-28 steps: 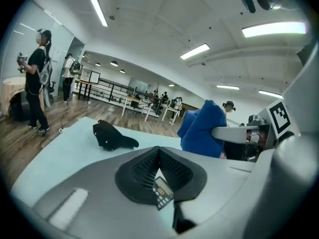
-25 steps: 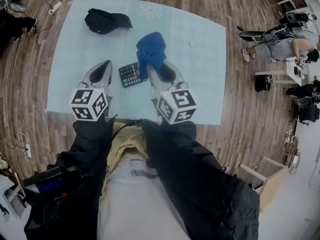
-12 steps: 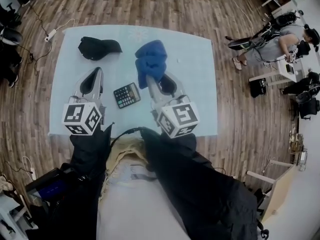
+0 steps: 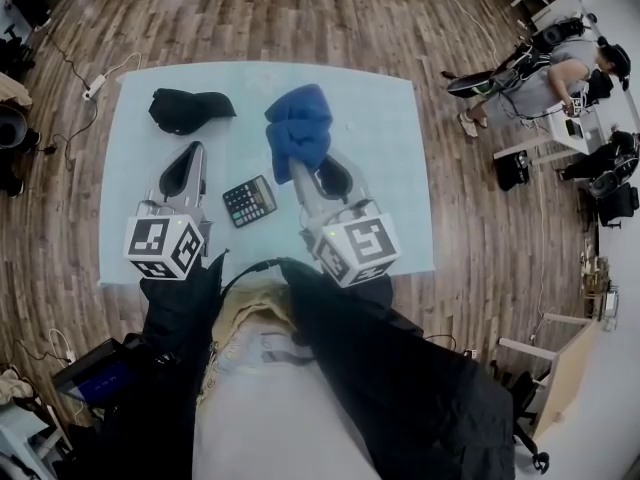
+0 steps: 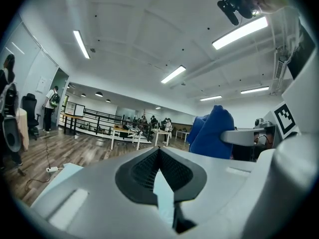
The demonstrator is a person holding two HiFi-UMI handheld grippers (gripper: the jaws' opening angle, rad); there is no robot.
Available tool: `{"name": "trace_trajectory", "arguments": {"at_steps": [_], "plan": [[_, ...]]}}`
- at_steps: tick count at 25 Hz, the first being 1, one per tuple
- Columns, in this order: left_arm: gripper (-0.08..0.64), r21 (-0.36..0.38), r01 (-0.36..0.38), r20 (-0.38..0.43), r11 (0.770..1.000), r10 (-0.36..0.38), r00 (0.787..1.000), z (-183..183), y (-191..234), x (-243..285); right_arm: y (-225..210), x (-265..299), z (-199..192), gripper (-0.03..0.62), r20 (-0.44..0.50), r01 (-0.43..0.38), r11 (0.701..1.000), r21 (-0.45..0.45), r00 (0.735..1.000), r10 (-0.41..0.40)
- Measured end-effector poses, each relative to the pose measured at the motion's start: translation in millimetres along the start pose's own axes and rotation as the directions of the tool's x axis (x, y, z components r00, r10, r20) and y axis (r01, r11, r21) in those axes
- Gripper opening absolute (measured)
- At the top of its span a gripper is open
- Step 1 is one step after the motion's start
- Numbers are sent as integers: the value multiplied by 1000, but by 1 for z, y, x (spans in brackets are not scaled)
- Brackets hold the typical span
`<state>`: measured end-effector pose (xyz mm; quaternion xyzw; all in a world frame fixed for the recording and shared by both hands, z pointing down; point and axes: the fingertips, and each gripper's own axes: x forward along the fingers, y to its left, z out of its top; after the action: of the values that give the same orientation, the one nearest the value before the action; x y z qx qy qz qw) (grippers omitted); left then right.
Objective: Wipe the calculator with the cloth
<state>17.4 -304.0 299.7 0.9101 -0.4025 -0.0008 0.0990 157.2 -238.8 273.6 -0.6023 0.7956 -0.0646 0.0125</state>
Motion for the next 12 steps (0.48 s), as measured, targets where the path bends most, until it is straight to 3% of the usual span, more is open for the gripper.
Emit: {"name": "trace_trajectory", "arguments": {"at_steps": [12], "plan": [[-1, 3, 25, -4, 1000, -25, 1000, 1, -5, 2, 1, 0, 1, 89, 0, -6, 1000, 2, 1000, 6]]}}
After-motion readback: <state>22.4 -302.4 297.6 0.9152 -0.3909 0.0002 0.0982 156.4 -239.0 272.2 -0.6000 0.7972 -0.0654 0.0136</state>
